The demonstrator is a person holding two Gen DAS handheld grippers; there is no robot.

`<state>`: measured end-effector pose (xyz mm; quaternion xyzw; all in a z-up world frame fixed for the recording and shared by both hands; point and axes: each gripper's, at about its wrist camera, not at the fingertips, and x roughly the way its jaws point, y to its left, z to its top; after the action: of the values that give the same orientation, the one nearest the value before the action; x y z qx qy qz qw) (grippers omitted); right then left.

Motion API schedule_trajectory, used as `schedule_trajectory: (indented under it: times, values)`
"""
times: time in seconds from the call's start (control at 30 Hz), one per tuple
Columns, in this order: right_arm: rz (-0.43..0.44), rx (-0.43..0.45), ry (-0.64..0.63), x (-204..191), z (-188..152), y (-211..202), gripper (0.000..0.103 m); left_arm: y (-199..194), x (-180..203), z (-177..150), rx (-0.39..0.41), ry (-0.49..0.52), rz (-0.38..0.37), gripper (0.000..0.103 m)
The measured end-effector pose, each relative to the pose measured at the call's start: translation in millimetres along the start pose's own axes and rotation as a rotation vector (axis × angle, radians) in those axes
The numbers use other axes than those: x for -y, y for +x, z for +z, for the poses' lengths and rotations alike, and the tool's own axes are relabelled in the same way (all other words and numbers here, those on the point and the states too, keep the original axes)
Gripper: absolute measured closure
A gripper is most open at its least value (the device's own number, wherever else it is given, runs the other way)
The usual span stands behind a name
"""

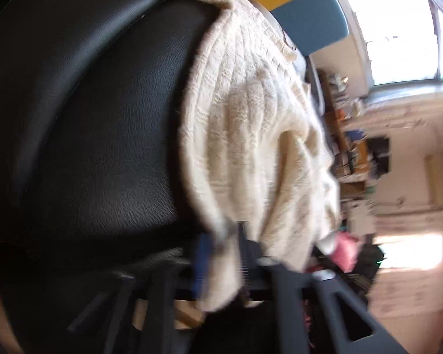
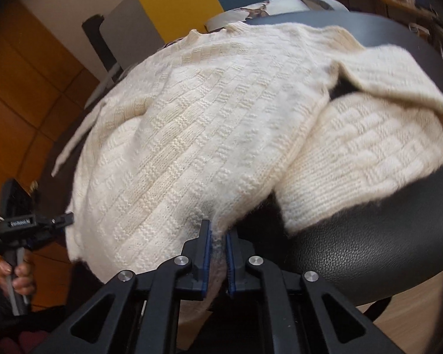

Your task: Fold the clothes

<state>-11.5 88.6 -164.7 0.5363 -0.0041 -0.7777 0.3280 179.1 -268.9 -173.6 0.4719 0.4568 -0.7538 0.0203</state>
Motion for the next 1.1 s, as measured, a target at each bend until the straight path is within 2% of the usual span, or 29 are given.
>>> schedule_trajectory:
  times: [0.07,0.23,0.4,0.5,0.7,0.73,0.8,0.87,1.03,1.1]
  values:
    - [-0.036,-0.007,-0.039,-3,1,1,0.096,-8,3,1,0.032,0.022,0.017,0.098]
    - [-0.063,-0.03,-0.08,-1,0,6,0.094,-37,8,13,0.134,0.061,0.054,0.098]
    - [-0.006,-0.03,-0.022,5,2,10,0.076,-34,1,14,0.114,0.078,0.11,0.098]
    - [0.005,-0.022,-0.022,2,3,13,0.069,-26,1,10,0.086,0.079,0.108,0.098]
    - [-0.015,0.003,-0.057,-10,1,13,0.066,-23,-3,10,0.075,0.052,0.102,0.097]
    - [-0.028,-0.005,-0.062,-10,3,13,0.067,-23,-3,10,0.073,0.055,0.103,0.097]
    - [-0.074,-0.014,-0.067,-11,5,9,0.089,-22,-2,10,0.072,0.064,0.108,0.097]
    - [-0.113,-0.005,-0.082,-11,6,6,0.096,-22,0,10,0.072,0.099,0.122,0.097]
    - [-0.164,0.042,-0.107,-4,16,-21,0.098,-16,12,9,0.081,0.151,0.151,0.099]
    - [-0.182,0.077,-0.128,-2,24,-41,0.098,-25,14,13,0.108,0.138,0.127,0.099]
